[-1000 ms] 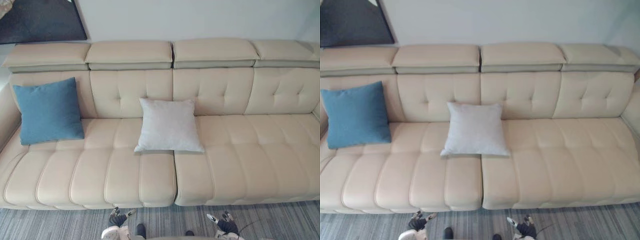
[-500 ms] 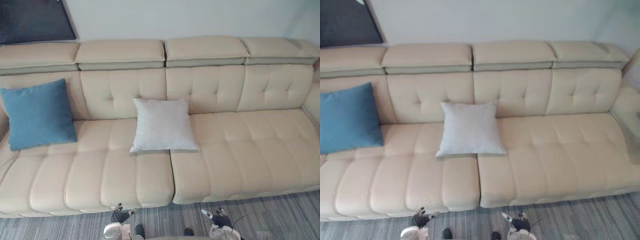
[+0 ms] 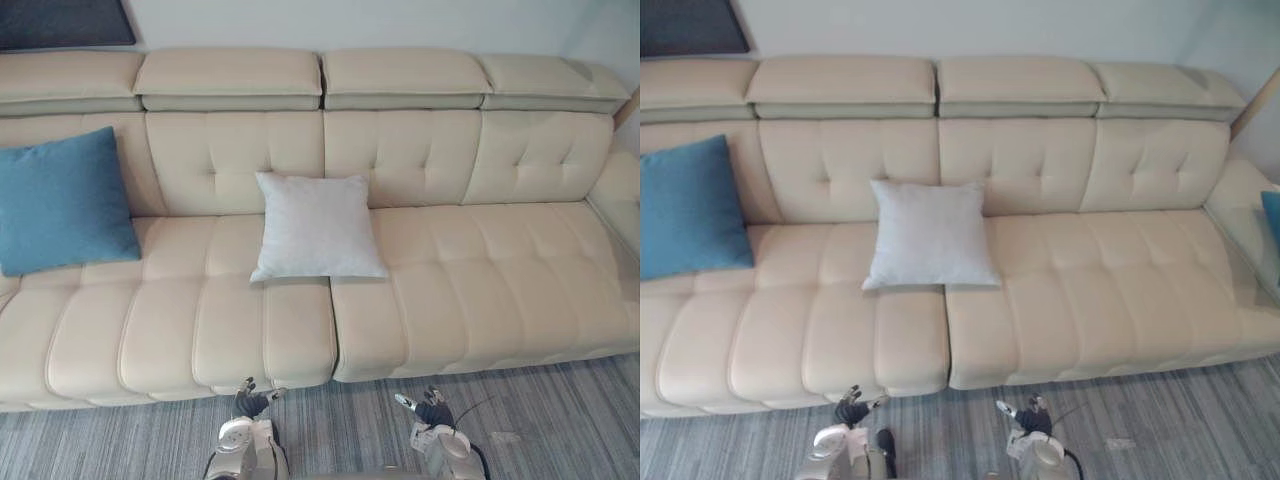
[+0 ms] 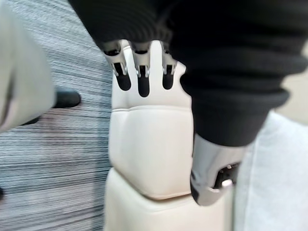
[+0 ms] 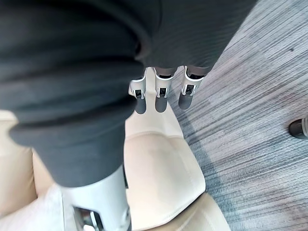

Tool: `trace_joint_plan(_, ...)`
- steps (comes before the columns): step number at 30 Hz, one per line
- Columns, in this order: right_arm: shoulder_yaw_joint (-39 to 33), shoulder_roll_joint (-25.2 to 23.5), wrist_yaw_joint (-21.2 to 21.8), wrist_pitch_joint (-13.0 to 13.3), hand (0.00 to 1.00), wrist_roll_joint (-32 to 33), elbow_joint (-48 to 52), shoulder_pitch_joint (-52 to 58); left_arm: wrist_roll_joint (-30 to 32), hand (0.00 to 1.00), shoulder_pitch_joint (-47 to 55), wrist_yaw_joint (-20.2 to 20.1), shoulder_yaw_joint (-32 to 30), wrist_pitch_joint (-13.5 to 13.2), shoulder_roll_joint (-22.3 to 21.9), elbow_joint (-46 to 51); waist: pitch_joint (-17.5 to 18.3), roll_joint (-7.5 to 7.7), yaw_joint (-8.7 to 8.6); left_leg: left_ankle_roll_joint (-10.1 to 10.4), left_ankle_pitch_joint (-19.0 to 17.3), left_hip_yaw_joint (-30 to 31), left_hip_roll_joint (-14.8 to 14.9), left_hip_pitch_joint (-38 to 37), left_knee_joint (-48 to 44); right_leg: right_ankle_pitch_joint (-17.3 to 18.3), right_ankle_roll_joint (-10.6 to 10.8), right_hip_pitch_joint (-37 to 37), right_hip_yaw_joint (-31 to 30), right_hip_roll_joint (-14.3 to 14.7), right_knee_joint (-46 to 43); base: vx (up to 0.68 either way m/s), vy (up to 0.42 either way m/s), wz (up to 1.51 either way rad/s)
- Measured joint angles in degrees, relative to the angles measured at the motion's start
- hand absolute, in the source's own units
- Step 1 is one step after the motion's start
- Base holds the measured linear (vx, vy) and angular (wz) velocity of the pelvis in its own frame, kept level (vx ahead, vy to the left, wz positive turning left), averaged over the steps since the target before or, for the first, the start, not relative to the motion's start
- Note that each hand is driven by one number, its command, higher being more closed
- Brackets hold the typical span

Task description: Pick up cushions and gather them together orderly.

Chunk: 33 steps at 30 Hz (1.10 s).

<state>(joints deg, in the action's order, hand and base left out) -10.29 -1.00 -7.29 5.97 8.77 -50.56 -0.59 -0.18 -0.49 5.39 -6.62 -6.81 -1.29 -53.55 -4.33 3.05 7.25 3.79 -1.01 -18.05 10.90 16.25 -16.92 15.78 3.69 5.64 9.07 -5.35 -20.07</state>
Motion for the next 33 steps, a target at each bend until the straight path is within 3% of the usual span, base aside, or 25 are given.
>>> trace_joint_plan(3,0.45,0.59,-0.32,0.05,0.00,0.14,0.08,0.15,0.03,0.00,0.03,-0.18,1.70,-0.03,-1.37,-0.07,-1.81,-3.15,-0.09,1.41,2.35,1.67,2.54,0.09,0.31,-2.75,-2.30,-2.57,2.31,2.89,4.00,-0.22,-0.101,0.09)
trace_joint_plan(7,0.41,0.89,-0.58,-0.29,0.00,0.15,-0.13,1.33,0.08,0.00,0.20,-0.38,2.07,-0.04,-1.63,0.09,-2.23,-3.15,-0.89,1.72,4.38,3.34,2.62,-0.07,1.59,-3.73,-3.82,-1.50,4.78,2.22,3.31,-0.21,-0.023,0.22)
trace_joint_plan(8,0.32,1.13,-0.63,-0.35,0.00,0.15,-0.13,1.50,0.12,0.00,0.19,-0.45,2.05,-0.02,-1.62,0.09,-2.33,-3.01,-0.90,1.13,3.31,4.00,2.39,-0.02,0.19,-3.96,-3.91,-1.38,4.89,1.88,3.26,-0.21,0.107,0.12)
trace_joint_plan(10,-0.51,1.51,-0.61,-0.53,0.00,0.13,-0.19,2.09,0.15,0.00,0.36,-0.50,2.02,-0.01,-1.58,0.04,-2.27,-2.31,-1.24,0.24,-3.53,8.00,0.68,-0.14,-8.70,-4.97,-2.99,-0.73,4.43,-0.13,3.12,-0.18,0.175,0.03)
trace_joint_plan(13,-0.54,1.30,-0.39,-0.61,0.00,0.13,-0.19,2.02,0.13,0.00,0.98,-0.56,1.71,0.02,-1.69,-0.06,-1.60,-3.38,-1.28,2.44,-11.32,12.70,-0.45,-2.75,-9.18,-5.59,-1.70,2.01,1.91,-0.49,2.23,-0.12,0.233,-0.27)
trace_joint_plan(14,-0.80,0.22,-0.22,-0.94,0.00,0.13,-0.48,2.02,0.08,0.00,1.01,-0.47,0.82,0.03,-1.27,0.04,-1.91,-2.44,-1.27,2.76,-13.09,11.87,-1.72,-3.14,-8.08,-5.77,-0.60,2.90,-0.17,-1.21,1.66,-0.09,0.214,-0.27)
trace_joint_plan(19,-1.15,-2.39,0.50,-1.35,0.00,0.15,-0.77,4.93,0.13,0.00,1.78,-0.34,0.83,0.04,0.52,-0.67,-0.30,-0.88,-1.89,1.77,-13.73,8.98,-4.39,-5.48,-5.99,-10.15,1.23,0.19,-3.28,-2.73,8.11,-0.04,0.195,-0.25)
trace_joint_plan(22,-3.76,-2.45,0.51,-1.33,0.00,0.26,-1.55,5.46,0.17,0.00,1.97,-0.38,0.83,0.09,0.58,-1.87,1.19,-0.73,-2.73,1.77,-13.72,8.76,-5.68,-5.95,-4.06,-10.99,0.76,0.19,-4.91,-2.96,10.34,0.05,0.073,-0.12)
trace_joint_plan(25,-5.30,-2.52,0.51,-1.37,0.00,0.43,-2.39,5.54,0.87,0.00,1.96,-0.45,0.89,0.17,0.47,-2.66,1.59,-1.26,-2.91,1.67,-13.81,6.37,-5.11,-7.65,-3.38,-11.64,1.10,0.38,-7.43,-2.20,10.72,0.09,0.014,-0.46)
trace_joint_plan(28,-5.36,-2.55,0.51,-1.37,0.00,0.98,-2.32,5.22,1.32,0.00,1.68,-0.53,0.85,0.62,0.39,-4.06,2.07,-2.14,-3.51,2.69,-14.84,2.87,-3.19,-8.53,-3.60,-12.95,1.21,2.12,-12.09,0.31,11.53,0.13,-0.014,-0.90)
trace_joint_plan(30,-5.32,-2.43,0.47,-1.41,0.00,0.99,-2.33,4.51,1.41,0.00,1.36,-0.52,0.83,0.98,0.30,-4.44,2.06,-2.59,-3.52,2.12,-14.78,1.37,-2.31,-8.61,-4.01,-14.57,0.74,4.01,-14.88,2.24,12.03,0.16,-0.020,-1.35)
trace_joint_plan(31,-5.28,-2.31,0.48,-1.45,0.00,0.96,-2.63,3.58,1.43,0.00,1.23,-0.50,0.57,1.01,0.28,-4.46,1.90,-2.90,-3.31,1.29,-14.30,1.67,-1.74,-8.66,-3.91,-17.31,-1.18,6.03,-12.85,3.78,12.68,0.13,-0.024,-1.57)
trace_joint_plan(32,-5.27,-2.27,0.49,-1.36,0.00,0.87,-2.64,2.52,1.43,0.00,1.08,-0.51,-0.44,1.08,0.16,-4.57,1.90,-3.31,-3.11,0.55,-13.78,0.76,-0.96,-8.73,-3.44,-19.29,-3.10,6.54,-10.05,4.44,13.70,0.12,-0.073,-2.01)
trace_joint_plan(33,-5.28,-1.65,0.45,-1.32,0.00,0.65,-2.72,0.87,1.42,0.00,0.50,-0.51,-0.92,1.14,-0.01,-4.51,1.43,-4.30,-3.39,0.38,-13.47,-3.02,0.53,-9.69,-2.22,-17.72,-5.89,7.29,0.41,3.36,12.87,0.09,-0.100,-1.54)
